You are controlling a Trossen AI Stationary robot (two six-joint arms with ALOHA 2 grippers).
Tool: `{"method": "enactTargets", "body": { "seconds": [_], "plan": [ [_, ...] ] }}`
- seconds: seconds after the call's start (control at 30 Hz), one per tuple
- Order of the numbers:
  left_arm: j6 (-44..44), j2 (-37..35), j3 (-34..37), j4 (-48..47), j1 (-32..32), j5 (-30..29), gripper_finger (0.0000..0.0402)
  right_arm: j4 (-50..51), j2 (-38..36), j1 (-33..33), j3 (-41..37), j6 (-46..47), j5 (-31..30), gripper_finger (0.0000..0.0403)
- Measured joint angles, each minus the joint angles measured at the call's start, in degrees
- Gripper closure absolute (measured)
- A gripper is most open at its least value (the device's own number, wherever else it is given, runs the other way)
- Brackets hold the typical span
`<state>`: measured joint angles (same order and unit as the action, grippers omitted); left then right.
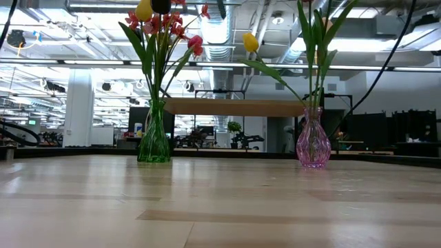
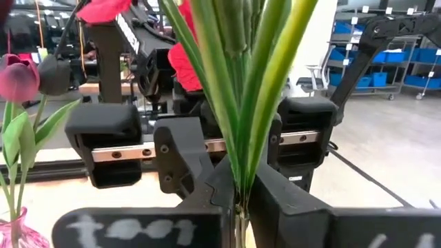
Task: Pick and place flowers into a vace then onto a shelf
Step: Put the orange flowers into the purple vase
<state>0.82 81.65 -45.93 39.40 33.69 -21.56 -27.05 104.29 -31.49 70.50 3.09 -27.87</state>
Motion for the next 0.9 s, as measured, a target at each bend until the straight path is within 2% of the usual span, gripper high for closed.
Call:
{"method": "enactTargets", "body": {
  "seconds": [0.5,0.57,0.7,0.9],
  "plan": [
    [1.8,0.0,0.0,-2.3,0.0,0.2,0.0395,-1.2,0.0,0.5,0.0,-0.1,0.2,0.0337],
    [1.8,0.0,0.0,-2.3,0.0,0.2,0.0395,-1.3,0.0,0.5,0.0,0.0,0.1,0.0346],
    [1.8,0.0,0.0,-2.4,0.0,0.1,0.0393,-1.2,0.0,0.9,0.0,0.5,0.8,0.0391],
    [1.9,0.0,0.0,-1.7,0.0,-1.2,0.0361,-1.3,-0.1,0.9,0.0,0.5,0.7,0.0397]
  ]
}}
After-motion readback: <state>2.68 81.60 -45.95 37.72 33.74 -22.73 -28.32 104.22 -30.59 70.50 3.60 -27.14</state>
